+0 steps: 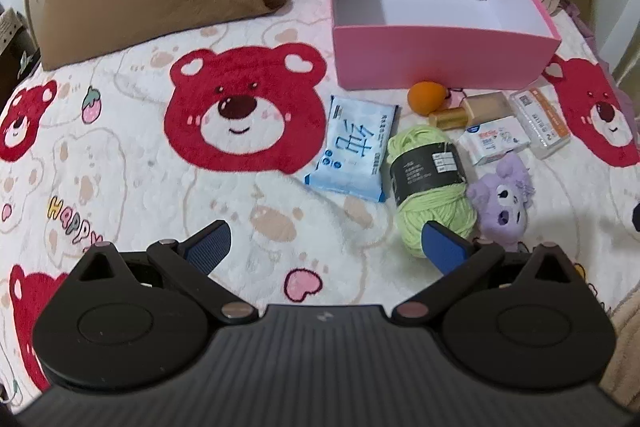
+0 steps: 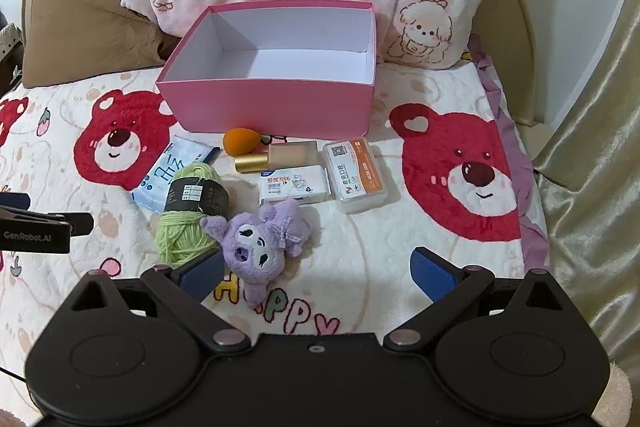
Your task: Organize objects
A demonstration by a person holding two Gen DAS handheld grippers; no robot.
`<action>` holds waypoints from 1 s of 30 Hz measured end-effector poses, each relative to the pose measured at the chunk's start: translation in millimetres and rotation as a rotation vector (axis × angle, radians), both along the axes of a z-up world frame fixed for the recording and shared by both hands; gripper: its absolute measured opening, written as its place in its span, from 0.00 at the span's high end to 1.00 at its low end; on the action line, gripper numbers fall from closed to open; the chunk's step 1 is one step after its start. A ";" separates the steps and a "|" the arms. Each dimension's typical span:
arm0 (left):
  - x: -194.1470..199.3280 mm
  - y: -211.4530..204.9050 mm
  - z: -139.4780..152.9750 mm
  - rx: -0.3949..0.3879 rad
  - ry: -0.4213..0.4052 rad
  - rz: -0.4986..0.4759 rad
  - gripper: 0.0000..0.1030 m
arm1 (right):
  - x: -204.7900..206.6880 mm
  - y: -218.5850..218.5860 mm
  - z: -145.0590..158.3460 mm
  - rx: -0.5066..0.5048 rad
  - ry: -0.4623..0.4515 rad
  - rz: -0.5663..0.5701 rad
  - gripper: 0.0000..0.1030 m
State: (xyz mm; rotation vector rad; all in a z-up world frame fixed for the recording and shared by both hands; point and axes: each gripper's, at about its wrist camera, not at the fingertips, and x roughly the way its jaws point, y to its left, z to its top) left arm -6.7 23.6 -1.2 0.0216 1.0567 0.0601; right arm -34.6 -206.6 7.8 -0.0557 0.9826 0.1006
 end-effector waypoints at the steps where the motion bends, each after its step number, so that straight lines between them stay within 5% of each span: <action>1: 0.4 -0.9 0.8 -0.004 -0.004 -0.009 0.00 | 0.1 0.3 0.2 0.000 0.000 0.001 0.02; 17: -1.8 -1.0 6.0 -0.106 -0.073 0.001 0.02 | 1.2 1.6 -4.1 0.004 0.008 0.006 0.02; 22: -5.9 7.3 5.8 -0.232 -0.107 0.017 0.03 | 2.8 -0.6 -4.9 0.036 0.019 0.004 0.02; 30: -8.0 3.1 10.4 -0.156 -0.129 0.024 0.03 | 3.4 1.0 -6.2 0.039 0.024 0.004 0.02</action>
